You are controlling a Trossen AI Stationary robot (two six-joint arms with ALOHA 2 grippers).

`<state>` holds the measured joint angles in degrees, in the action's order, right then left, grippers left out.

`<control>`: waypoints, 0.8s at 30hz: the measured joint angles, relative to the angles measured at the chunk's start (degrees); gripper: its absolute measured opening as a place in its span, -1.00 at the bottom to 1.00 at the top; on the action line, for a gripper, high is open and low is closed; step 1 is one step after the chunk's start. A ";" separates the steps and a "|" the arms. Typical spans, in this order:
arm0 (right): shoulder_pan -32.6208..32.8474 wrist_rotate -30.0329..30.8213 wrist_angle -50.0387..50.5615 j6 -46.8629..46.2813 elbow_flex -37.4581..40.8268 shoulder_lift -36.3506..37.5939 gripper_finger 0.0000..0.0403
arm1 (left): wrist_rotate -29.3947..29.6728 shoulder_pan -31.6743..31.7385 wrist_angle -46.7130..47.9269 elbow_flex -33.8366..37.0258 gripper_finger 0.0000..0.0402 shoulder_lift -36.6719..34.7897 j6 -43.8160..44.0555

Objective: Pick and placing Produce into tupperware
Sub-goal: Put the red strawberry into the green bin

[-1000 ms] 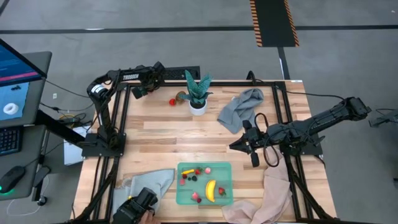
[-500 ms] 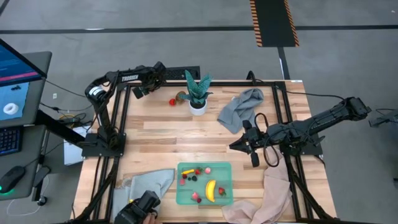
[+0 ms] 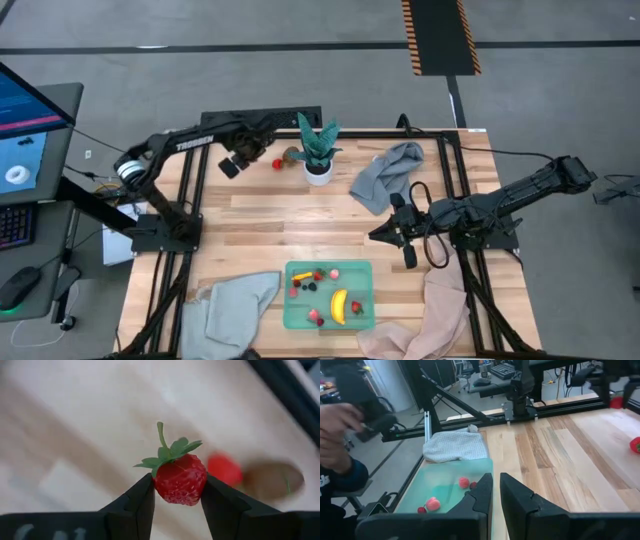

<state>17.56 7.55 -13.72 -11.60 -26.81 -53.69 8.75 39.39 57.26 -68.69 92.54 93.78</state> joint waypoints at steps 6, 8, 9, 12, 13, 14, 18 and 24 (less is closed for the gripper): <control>0.02 0.00 0.01 0.00 0.00 0.00 -0.71 | -4.96 -9.53 3.11 -0.02 -0.36 -4.04 12.21; 0.02 0.00 -0.01 -0.01 0.00 0.01 -0.71 | -6.33 -12.75 3.29 -0.02 -0.36 -4.37 16.36; 0.02 0.00 0.01 -0.01 0.00 0.02 -0.71 | -7.08 -14.35 3.24 -0.02 -0.36 -4.38 18.33; 0.00 0.00 -0.01 -0.01 0.00 0.02 -0.71 | -9.16 -19.10 2.66 -0.02 -0.36 -4.38 24.04; 0.02 0.00 0.01 0.01 0.00 0.02 -0.71 | -9.46 -20.73 2.02 -0.02 -0.36 -4.38 25.88; 0.00 0.00 -0.01 0.01 0.00 0.00 -0.71 | -9.59 -22.42 1.14 -0.02 -0.36 -4.38 27.97; 0.01 0.00 -0.01 -0.01 0.00 0.02 -0.71 | -8.05 -28.98 -4.28 -0.02 -0.36 -4.38 36.15; 0.02 0.00 0.01 -0.01 0.00 0.02 -0.71 | -5.83 -37.06 -13.60 -0.02 -0.36 -4.38 42.10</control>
<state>17.58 7.55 -13.72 -11.61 -26.81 -53.67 2.92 2.34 43.66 -68.71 88.16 135.87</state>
